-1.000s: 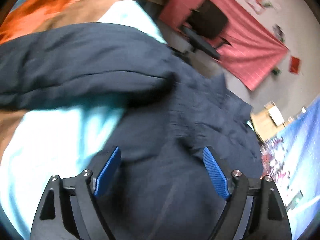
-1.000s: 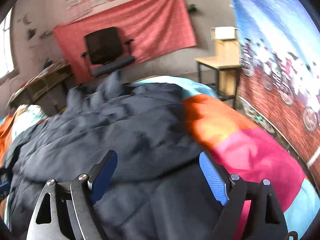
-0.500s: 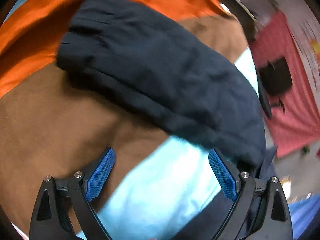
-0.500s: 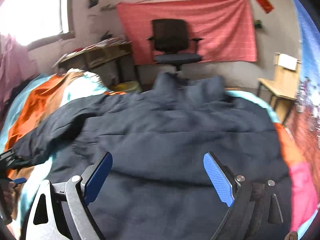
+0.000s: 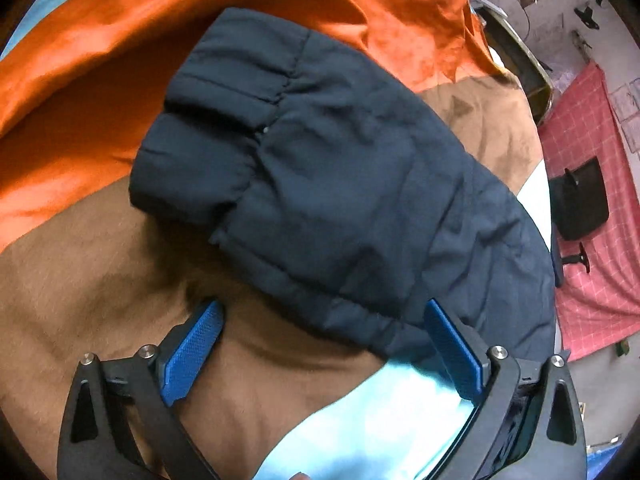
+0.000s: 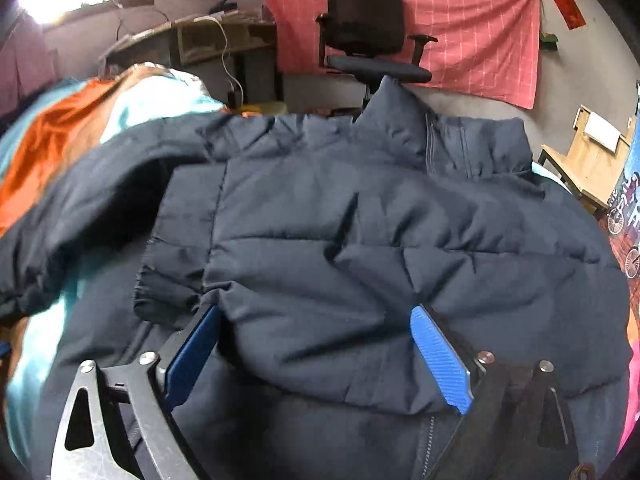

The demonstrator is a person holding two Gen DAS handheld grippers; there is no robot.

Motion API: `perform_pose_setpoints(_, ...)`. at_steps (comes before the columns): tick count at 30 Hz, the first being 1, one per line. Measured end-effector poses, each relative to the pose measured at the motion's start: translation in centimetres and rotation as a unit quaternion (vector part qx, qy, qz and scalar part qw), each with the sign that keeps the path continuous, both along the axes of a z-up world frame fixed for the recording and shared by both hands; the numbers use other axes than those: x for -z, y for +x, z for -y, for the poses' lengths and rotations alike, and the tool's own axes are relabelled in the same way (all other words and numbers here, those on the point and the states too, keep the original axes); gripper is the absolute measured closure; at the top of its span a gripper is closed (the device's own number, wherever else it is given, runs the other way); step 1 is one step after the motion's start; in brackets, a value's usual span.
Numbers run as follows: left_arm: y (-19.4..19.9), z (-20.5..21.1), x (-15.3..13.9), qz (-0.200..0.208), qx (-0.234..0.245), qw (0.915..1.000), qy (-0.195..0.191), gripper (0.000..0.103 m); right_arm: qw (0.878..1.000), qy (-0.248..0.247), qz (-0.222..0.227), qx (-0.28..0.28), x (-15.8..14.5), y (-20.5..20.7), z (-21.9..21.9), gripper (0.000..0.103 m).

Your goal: Fold large clothes

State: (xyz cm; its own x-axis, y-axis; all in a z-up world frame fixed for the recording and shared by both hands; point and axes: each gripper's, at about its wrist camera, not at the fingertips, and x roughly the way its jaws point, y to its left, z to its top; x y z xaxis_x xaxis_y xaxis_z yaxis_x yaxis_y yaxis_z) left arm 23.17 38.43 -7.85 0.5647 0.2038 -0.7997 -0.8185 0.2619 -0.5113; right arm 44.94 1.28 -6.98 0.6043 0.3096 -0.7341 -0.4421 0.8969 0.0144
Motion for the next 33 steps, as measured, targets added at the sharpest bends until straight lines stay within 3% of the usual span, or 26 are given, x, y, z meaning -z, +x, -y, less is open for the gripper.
perform_pose_setpoints(6,1.2,-0.6,-0.2,0.004,-0.039,0.999,0.024,0.007,1.0,0.008,0.006,-0.002,1.2,0.0,0.6,0.001)
perform_pose_setpoints(7,1.2,-0.5,-0.5,0.002,-0.042,0.9984,0.036,0.019,1.0,0.012,0.004,-0.003,1.2,0.0,0.7,0.001)
perform_pose_setpoints(8,1.4,-0.5,-0.7,-0.003,-0.042,0.9981,0.045,0.036,1.0,0.016,0.004,-0.003,1.2,0.0,0.8,0.001)
perform_pose_setpoints(9,1.7,-0.5,-1.0,-0.019,-0.034,0.998,0.051,0.044,1.0,0.018,0.005,-0.004,1.1,-0.1,0.9,0.001)
perform_pose_setpoints(11,2.2,-0.3,-1.8,-0.022,-0.019,0.9977,0.062,0.072,1.0,0.027,0.011,-0.006,0.7,-0.5,1.1,0.001)
perform_pose_setpoints(14,3.1,0.3,-4.2,-0.02,0.0,0.9932,0.115,0.09,0.995,0.089,0.039,-0.014,-0.8,-1.5,2.8,0.001)
perform_pose_setpoints(17,3.6,1.8,-7.4,0.005,0.016,0.9836,0.18,0.096,0.991,0.123,0.053,-0.01,-2.4,-1.9,4.4,0.001)
perform_pose_setpoints(20,4.3,4.1,-11.0,0.039,0.043,0.9665,0.25,0.097,0.991,0.119,0.064,-0.012,-3.6,-2.1,5.5,0.001)
perform_pose_setpoints(23,5.1,7.2,-14.6,0.085,0.079,0.943,0.312,0.097,0.99,0.124,0.065,-0.01,-4.5,-2.3,7.2,0.001)
perform_pose_setpoints(25,5.6,10.1,-17.2,0.125,0.113,0.9217,0.349,0.097,0.989,0.129,0.066,-0.005,-5.0,-2.5,8.5,0.001)
perform_pose_setpoints(29,7.6,15.7,-20.5,0.18,0.192,0.8883,0.377,0.097,0.99,0.121,0.076,0.002,-6.1,-3.0,11.2,0.001)
perform_pose_setpoints(33,9.4,23.2,-22.3,0.216,0.285,0.8425,0.403,0.097,0.99,0.104,0.093,0.01,-7.3,-3.7,14.7,0.001)
